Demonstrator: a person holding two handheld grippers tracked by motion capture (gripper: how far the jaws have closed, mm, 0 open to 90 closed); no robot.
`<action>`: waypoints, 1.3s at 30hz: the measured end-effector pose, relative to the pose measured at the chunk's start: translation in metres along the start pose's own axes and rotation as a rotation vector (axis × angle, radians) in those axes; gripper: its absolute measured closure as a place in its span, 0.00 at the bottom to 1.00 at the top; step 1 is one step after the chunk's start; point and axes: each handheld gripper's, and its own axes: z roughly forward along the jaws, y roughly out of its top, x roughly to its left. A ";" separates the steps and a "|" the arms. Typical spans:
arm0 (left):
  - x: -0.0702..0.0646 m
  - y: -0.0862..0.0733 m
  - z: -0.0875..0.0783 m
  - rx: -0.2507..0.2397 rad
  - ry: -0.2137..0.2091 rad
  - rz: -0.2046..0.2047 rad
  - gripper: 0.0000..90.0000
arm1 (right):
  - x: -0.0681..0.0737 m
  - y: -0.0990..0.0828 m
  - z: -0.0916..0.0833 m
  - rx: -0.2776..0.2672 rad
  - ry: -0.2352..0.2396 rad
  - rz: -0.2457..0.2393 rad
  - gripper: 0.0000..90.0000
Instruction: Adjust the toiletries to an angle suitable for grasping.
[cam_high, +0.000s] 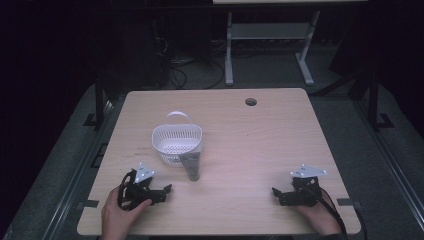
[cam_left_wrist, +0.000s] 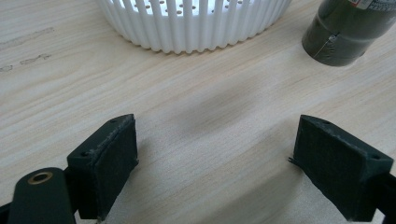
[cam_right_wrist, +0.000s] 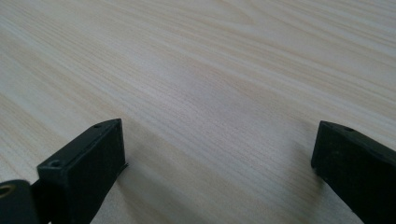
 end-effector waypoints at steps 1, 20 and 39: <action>0.000 0.000 0.000 0.001 0.000 0.001 0.14 | 0.000 0.000 0.000 0.000 -0.001 0.000 0.03; 0.000 0.000 0.000 0.002 0.000 0.001 0.14 | 0.011 0.027 -0.015 -0.090 0.108 -0.021 0.88; -0.001 0.000 0.000 0.002 0.006 -0.006 0.14 | 0.026 0.054 -0.023 -0.158 0.264 -0.072 1.00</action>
